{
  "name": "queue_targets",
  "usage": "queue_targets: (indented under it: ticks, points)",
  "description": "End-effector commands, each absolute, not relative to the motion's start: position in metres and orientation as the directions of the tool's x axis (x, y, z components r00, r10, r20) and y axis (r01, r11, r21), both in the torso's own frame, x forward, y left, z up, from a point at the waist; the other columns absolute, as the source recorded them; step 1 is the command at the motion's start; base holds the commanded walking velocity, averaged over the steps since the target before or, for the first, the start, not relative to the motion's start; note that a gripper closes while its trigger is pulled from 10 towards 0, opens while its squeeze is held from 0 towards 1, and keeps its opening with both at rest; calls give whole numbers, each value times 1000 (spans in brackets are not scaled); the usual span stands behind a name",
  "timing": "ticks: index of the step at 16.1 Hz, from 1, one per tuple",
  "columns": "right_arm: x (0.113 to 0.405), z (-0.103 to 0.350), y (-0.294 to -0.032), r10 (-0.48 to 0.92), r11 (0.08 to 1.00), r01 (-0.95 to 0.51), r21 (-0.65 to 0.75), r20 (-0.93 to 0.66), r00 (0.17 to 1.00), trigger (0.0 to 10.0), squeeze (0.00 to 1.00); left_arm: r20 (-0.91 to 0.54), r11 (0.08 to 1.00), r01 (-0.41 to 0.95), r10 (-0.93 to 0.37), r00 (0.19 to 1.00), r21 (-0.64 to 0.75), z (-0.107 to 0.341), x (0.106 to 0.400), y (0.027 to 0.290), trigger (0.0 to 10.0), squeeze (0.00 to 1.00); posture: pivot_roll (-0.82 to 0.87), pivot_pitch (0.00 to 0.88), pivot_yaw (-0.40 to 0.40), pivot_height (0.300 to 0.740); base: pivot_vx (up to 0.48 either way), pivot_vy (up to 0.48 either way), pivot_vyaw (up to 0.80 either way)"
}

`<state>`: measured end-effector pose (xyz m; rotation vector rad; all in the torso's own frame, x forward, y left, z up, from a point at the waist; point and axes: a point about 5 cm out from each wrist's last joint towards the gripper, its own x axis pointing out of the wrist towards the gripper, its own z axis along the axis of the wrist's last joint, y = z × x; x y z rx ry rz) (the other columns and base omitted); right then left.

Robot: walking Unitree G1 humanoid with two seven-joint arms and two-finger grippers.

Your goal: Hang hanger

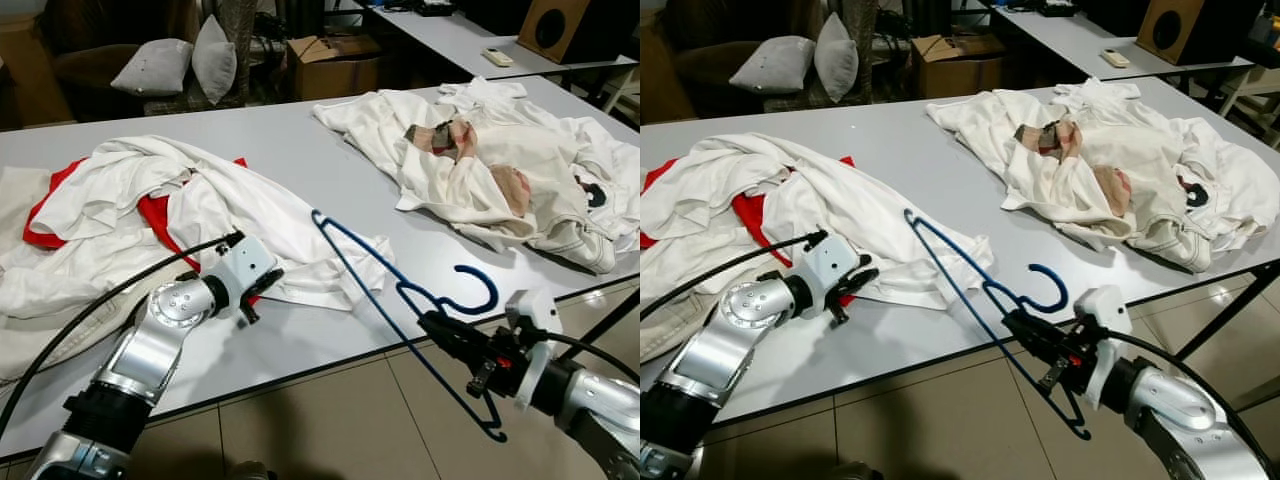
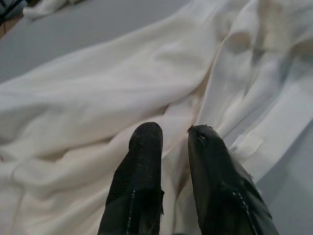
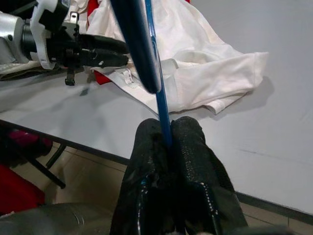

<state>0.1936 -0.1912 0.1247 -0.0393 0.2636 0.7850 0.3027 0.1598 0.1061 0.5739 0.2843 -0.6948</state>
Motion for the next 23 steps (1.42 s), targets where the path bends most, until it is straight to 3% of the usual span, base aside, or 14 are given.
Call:
queue_targets:
  ticks: [1,2,3,4,5,6,10,17,18,19,20,21,22,23]
  points:
    - [193,125,-196,675,722,-691,40,-260,690,10000,0,-420,623,646,-493,762,441,109,308,161,10000,1000,-9,0,12,740,0,0,0]
    - [192,125,-197,671,726,-687,40,-262,693,10000,0,-424,625,639,-481,768,449,108,310,162,10000,1000,-12,0,14,740,0,0,0]
    - [191,125,-197,668,729,-683,41,-263,696,10000,0,-429,625,640,-477,767,448,106,311,161,10000,831,-18,0,17,740,0,0,0]
    - [191,125,-198,666,731,-682,41,-263,698,10000,0,-430,626,641,-479,766,444,105,312,160,10000,349,-19,0,18,740,0,0,0]
    - [191,125,-198,665,732,-680,42,-263,699,10000,0,-430,627,641,-479,765,442,104,313,160,10000,82,-19,0,18,740,0,0,0]
    - [191,125,-198,664,733,-679,41,-263,700,10000,0,-430,633,642,-481,764,433,103,314,159,10000,0,-19,0,18,740,0,0,0]
    - [188,126,-200,654,742,-669,37,-263,710,10000,0,-410,660,685,-557,722,309,105,312,154,10000,0,-37,0,32,740,0,0,0]
    - [189,126,-197,657,737,-675,29,-262,707,10000,0,-503,630,660,-449,739,408,97,319,173,10000,0,-38,0,35,740,0,0,0]
    - [190,126,-197,658,737,-676,28,-261,706,10000,0,-499,629,669,-465,732,396,98,320,171,7098,0,-39,0,35,740,0,0,0]
    - [190,126,-197,658,736,-676,28,-261,706,10000,0,-498,628,672,-469,730,392,98,320,170,6353,0,-39,0,35,740,0,0,0]
    - [190,126,-197,659,736,-677,28,-262,705,10000,0,-485,639,670,-480,731,377,99,320,169,3176,0,-37,0,34,740,0,0,0]
    - [190,125,-197,659,735,-677,28,-262,704,10000,0,-480,643,670,-486,731,370,100,320,168,2314,0,-35,0,32,740,0,0,0]
    - [190,125,-197,661,734,-678,29,-263,703,10000,0,-473,648,671,-493,730,360,101,320,168,824,0,-33,0,31,740,0,0,0]
    - [190,125,-196,662,732,-680,31,-263,701,10000,0,-469,652,670,-496,731,355,102,320,168,275,0,-31,0,31,740,0,0,0]
